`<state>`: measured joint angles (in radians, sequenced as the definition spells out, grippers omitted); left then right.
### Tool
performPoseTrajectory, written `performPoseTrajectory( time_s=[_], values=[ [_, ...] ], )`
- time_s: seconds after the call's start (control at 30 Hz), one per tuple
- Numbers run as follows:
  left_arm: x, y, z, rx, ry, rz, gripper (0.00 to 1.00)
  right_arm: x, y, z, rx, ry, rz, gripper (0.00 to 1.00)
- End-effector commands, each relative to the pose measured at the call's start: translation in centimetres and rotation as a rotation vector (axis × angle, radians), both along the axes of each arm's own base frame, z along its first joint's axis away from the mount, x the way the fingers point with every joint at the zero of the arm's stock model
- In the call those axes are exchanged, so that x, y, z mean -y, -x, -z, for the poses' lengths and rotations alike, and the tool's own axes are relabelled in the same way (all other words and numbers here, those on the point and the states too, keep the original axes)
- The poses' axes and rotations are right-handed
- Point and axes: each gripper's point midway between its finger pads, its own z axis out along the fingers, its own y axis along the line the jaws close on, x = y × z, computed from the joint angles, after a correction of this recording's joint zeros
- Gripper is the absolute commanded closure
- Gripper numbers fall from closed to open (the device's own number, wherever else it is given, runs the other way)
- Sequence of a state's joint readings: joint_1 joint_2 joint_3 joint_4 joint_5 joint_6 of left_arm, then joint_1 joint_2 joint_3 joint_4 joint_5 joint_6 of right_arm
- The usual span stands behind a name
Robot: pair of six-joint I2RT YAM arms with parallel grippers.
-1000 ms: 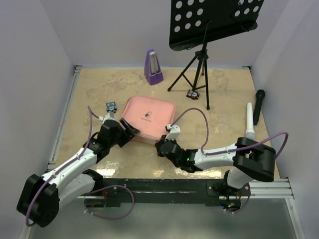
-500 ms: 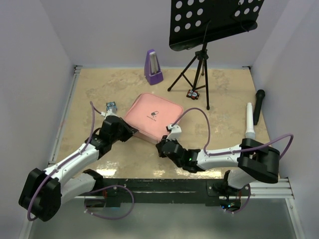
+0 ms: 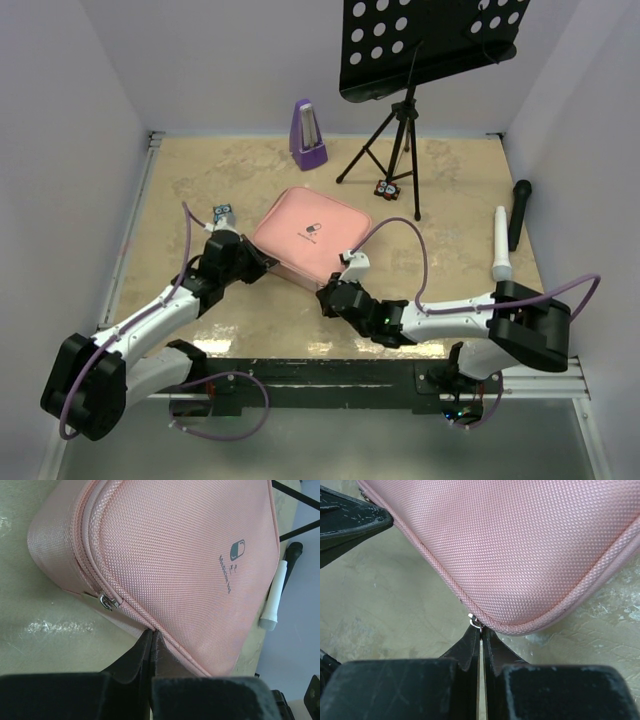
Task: Organize the medicine kit
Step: Zip the medicine box at the center of the board.
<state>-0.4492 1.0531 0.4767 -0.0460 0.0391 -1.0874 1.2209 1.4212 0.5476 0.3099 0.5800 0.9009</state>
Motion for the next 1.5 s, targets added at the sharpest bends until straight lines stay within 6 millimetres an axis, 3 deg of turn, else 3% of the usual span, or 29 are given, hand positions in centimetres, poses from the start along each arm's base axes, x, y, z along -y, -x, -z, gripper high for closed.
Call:
performPoseTrajectory(
  time_s=[0.0,0.4,0.7,0.87,0.9,0.97,1.03,1.13,1.17,1.33,1.47],
  values=[
    [-3.4,-2.3,0.2,0.058,-0.103,-0.119,1.0,2.8,0.8,2.0,-0.058,0.09,0.045,1.0],
    [-6.3,-3.6,0.3,0.047,-0.131,-0.175,1.0,3.7,1.6,1.5,-0.122,0.053,0.084,1.0],
    [-6.2,-5.6,-0.8,0.069,-0.142,-0.158,1.0,3.1,1.8,1.9,-0.129,0.05,0.06,1.0],
    [-6.5,-6.4,-2.7,0.099,-0.155,-0.144,1.0,2.9,1.9,1.7,-0.129,0.043,0.048,1.0],
    [-6.4,-6.2,-3.5,0.12,-0.15,-0.139,0.9,2.9,1.9,1.7,-0.127,0.042,0.047,1.0],
    [-6.5,-5.8,-4.7,0.152,-0.139,-0.143,0.51,2.8,1.8,1.5,-0.123,0.041,0.046,1.0],
    [-6.5,-5.1,-5.4,0.152,-0.13,-0.144,0.26,2.6,1.7,1.5,-0.122,0.039,0.046,1.0],
    [-5.0,-3.5,-5.7,0.146,-0.106,-0.106,0.05,2.5,1.7,1.4,-0.122,0.033,0.046,1.0],
    [-4.4,-3.1,-5.8,0.145,-0.101,-0.097,0.0,2.5,1.7,1.4,-0.122,0.032,0.047,1.0],
    [-1.4,-1.6,-5.9,0.131,-0.066,-0.048,0.0,2.3,1.7,1.3,-0.121,0.028,0.045,1.0],
    [0.4,-0.9,-4.1,0.078,-0.082,-0.014,0.0,2.2,1.6,1.3,-0.119,0.026,0.046,1.0]
  ],
)
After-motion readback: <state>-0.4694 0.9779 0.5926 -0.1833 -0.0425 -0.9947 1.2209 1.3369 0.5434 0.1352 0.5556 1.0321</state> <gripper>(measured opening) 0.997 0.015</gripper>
